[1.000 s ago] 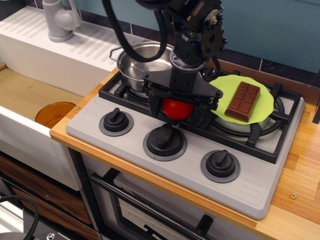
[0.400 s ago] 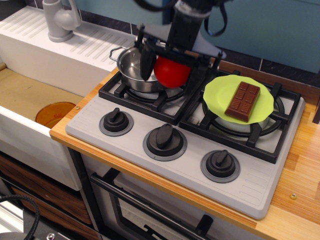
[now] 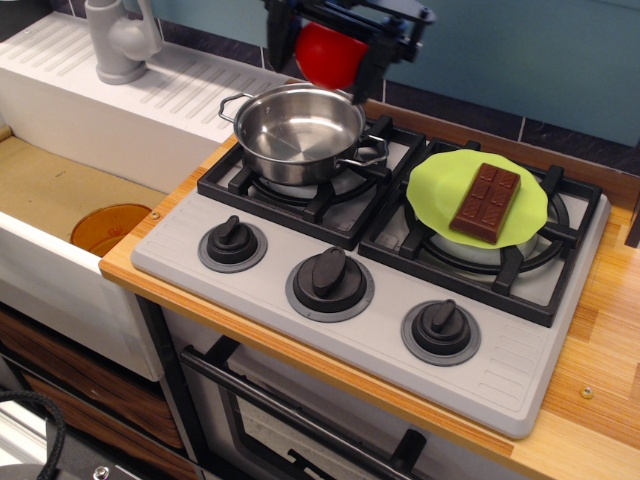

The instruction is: Put chocolate on plate and apple in pot or pan on stove

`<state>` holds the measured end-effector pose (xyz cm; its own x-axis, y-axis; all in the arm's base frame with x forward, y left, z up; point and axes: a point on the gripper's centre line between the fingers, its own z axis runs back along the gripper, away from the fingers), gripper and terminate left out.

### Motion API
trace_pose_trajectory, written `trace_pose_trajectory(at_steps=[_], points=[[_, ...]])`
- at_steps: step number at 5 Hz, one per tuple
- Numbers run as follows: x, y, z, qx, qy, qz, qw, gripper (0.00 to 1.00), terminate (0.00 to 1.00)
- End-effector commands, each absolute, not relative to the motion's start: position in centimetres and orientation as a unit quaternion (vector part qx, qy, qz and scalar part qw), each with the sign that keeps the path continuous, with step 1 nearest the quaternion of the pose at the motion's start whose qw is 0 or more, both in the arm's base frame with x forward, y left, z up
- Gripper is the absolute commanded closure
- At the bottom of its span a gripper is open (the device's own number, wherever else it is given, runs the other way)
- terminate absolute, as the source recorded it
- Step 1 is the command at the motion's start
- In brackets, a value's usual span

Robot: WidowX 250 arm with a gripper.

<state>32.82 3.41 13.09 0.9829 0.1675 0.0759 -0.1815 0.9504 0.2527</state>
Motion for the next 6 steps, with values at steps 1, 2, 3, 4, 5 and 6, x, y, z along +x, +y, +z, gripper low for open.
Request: trace_pose_trajectory(at_steps=[1,2,3,4,5,6], points=[[35.7,5.8,12.5,0.110,-0.068,0.076,0.989,1.00,0.00],[35.8,6.0,10.7,0.098,-0.075,0.078,0.989,1.00,0.00],[35.5,5.7,9.5,0.091,-0.082,0.077,0.989,0.00,0.00],[35.2,5.3,9.5,0.087,-0.078,0.082,0.990,0.00,0.00],[35.2,4.9,9.9,0.085,-0.076,0.084,0.990,0.00,0.00],[35.4,4.4,10.5,0.089,-0.073,0.086,0.990,0.00,0.00]])
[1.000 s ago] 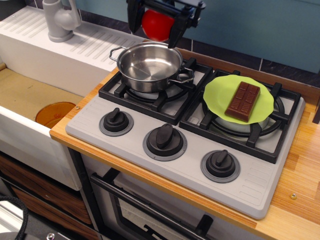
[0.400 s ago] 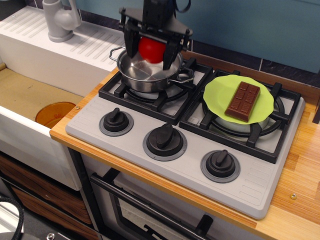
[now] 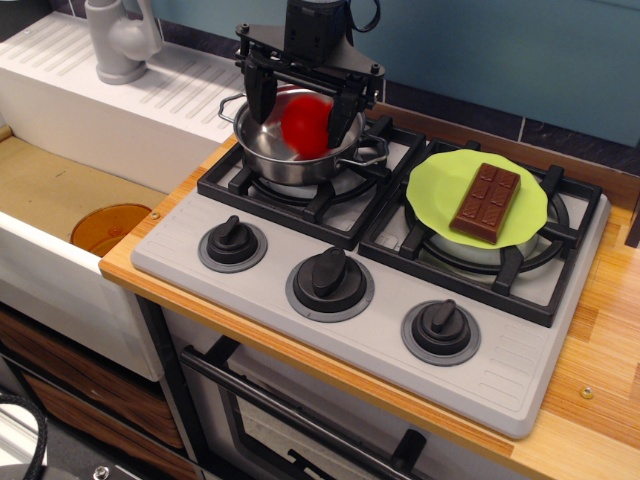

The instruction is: Put chocolate on plate and apple in pot or pan on stove

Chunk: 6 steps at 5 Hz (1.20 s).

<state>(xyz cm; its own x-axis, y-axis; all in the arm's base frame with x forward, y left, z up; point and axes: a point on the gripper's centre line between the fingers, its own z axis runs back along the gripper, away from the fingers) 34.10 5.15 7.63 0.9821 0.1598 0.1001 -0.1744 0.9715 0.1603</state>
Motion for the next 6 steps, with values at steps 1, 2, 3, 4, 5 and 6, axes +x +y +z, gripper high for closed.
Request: trace_pose_trajectory(at_steps=[1,2,3,4,5,6], points=[[35.2,3.7,11.2,0.093,-0.069,0.090,0.989,0.00,0.00],[34.2,2.2,12.2,0.099,-0.064,0.095,0.988,0.00,0.00],[32.7,0.0,13.2,0.102,-0.055,0.104,0.988,0.00,0.00],[31.3,-1.7,13.9,0.096,-0.049,0.107,0.988,0.00,0.00],[30.1,-3.6,14.1,0.096,-0.047,0.119,0.987,0.00,0.00],[29.4,-5.3,13.7,0.095,-0.054,0.114,0.987,0.00,1.00]])
